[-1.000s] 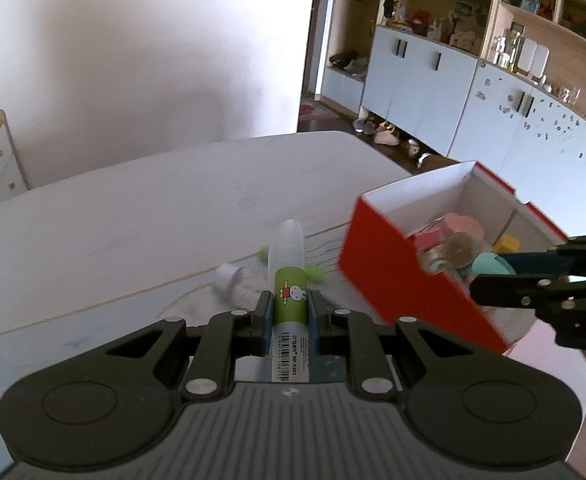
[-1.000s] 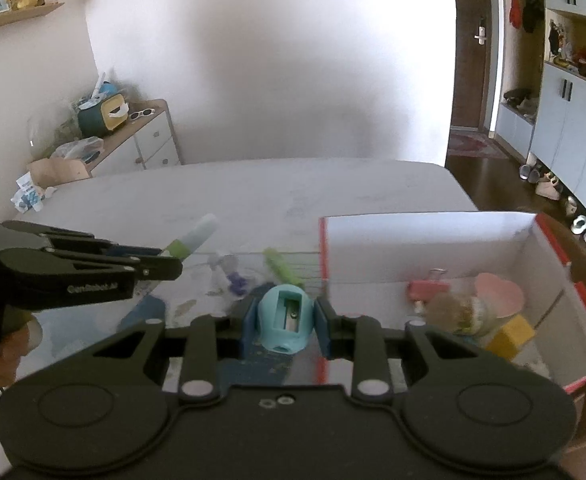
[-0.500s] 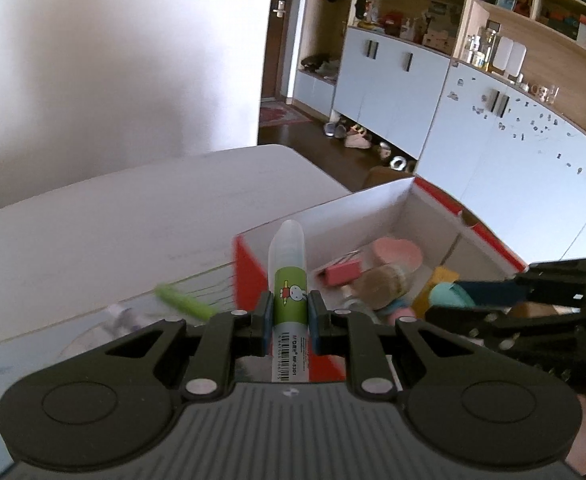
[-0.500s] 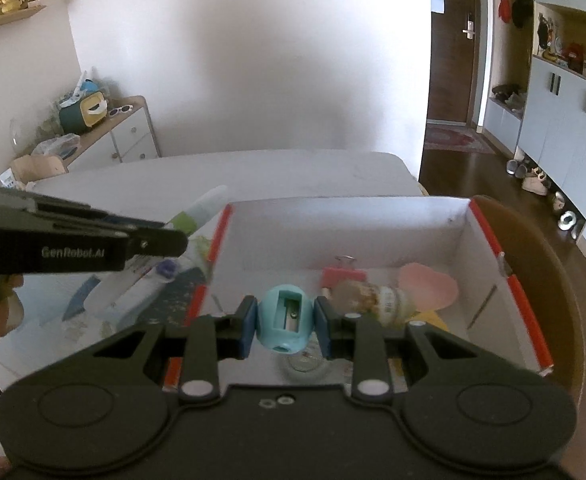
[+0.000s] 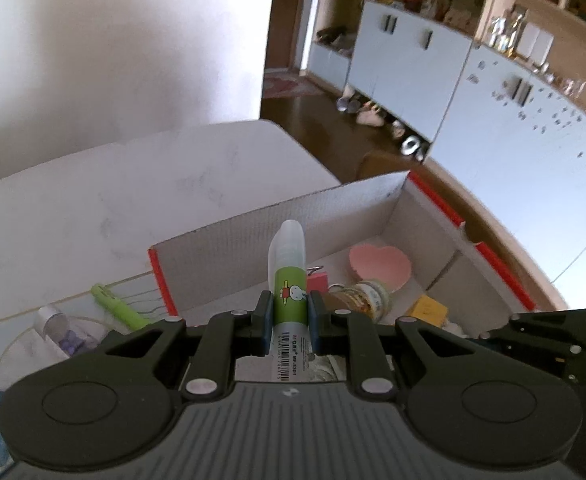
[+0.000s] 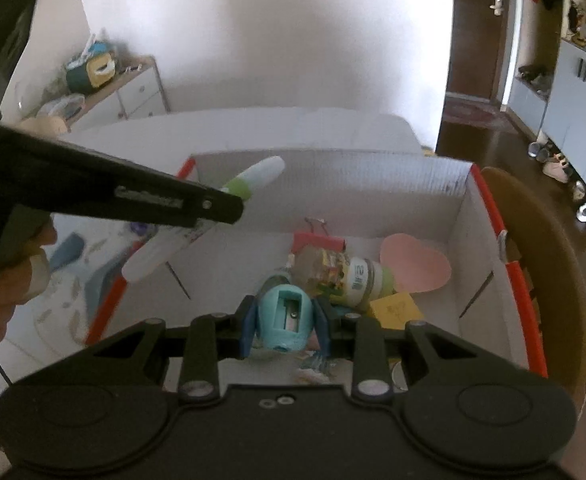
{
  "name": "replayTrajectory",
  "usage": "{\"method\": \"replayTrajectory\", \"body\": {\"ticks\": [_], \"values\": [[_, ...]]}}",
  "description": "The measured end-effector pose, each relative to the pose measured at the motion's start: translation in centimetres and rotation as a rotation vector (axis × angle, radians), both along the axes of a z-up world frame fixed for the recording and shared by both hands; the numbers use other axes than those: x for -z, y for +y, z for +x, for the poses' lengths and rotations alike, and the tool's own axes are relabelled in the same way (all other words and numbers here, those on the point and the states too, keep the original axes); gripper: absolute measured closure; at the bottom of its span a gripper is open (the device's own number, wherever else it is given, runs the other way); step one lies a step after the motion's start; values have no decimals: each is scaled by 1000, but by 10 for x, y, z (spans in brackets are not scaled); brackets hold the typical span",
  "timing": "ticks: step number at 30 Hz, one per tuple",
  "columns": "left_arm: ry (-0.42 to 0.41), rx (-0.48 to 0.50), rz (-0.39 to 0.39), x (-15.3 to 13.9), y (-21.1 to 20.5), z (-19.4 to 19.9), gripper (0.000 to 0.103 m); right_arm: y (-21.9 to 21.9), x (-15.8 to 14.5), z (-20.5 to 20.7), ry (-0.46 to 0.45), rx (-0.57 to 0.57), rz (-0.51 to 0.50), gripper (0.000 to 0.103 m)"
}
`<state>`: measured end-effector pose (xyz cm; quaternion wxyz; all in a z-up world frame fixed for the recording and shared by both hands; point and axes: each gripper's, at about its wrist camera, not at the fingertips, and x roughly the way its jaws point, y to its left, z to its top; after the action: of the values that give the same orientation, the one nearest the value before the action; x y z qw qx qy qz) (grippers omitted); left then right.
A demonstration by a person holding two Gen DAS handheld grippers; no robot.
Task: Organize rigid objects
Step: 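Carry the glue stick and sharpener into the red box and open both tools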
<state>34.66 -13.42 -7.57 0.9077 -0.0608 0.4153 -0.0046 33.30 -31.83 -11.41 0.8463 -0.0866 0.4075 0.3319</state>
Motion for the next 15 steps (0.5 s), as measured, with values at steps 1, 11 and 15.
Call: {"method": "replayTrajectory", "body": {"ticks": [1, 11, 15], "values": [[14, -2, 5, 4, -3, 4, 86, 0, 3, 2, 7, -2, -5, 74], [124, -56, 79, 40, -18, 28, 86, 11, 25, 16, 47, -77, -57, 74], [164, -76, 105, 50, -20, 36, 86, 16, 34, 19, 64, -93, -88, 74]]}}
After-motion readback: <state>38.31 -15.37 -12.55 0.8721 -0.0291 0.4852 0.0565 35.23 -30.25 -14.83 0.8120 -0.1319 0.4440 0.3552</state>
